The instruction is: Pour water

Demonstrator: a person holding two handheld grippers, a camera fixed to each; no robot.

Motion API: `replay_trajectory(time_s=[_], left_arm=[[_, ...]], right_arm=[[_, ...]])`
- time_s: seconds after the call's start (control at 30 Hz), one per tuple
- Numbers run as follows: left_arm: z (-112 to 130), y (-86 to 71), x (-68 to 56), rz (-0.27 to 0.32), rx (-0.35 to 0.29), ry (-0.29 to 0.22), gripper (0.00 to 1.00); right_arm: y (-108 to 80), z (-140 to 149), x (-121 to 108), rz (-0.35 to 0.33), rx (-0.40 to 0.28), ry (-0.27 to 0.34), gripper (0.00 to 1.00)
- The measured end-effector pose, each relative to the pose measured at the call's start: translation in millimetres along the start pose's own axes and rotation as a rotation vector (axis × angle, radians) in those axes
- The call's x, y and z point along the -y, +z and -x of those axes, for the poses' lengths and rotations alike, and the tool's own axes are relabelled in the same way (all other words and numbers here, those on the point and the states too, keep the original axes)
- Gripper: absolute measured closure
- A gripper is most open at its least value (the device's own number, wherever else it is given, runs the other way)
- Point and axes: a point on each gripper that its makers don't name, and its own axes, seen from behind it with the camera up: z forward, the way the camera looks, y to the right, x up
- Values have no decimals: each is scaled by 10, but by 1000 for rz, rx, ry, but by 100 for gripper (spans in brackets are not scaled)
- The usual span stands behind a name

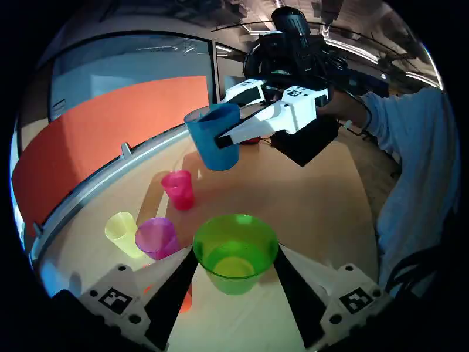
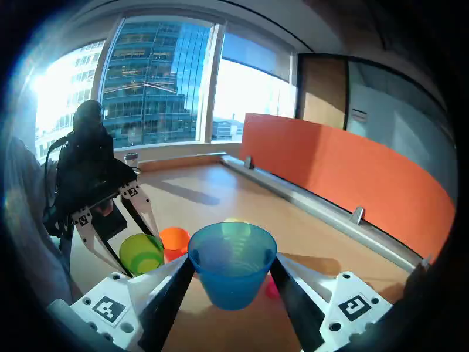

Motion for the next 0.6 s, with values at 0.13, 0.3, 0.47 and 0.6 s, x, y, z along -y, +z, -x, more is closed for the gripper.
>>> replay_trajectory(time_s=[0.13, 0.3, 0.47, 0.6], left_arm=[[92, 45, -12, 8, 33, 11, 14], [170, 93, -27, 18, 62, 22, 14], [232, 155, -46, 30, 82, 17, 13], [268, 203, -62, 38, 92, 14, 13]], right_arm=[[35, 110, 14, -8, 20, -3, 10], [85, 227, 42, -24, 41, -1, 10], [130, 350, 65, -35, 65, -6, 10], [161, 457, 86, -44, 88, -13, 10]])
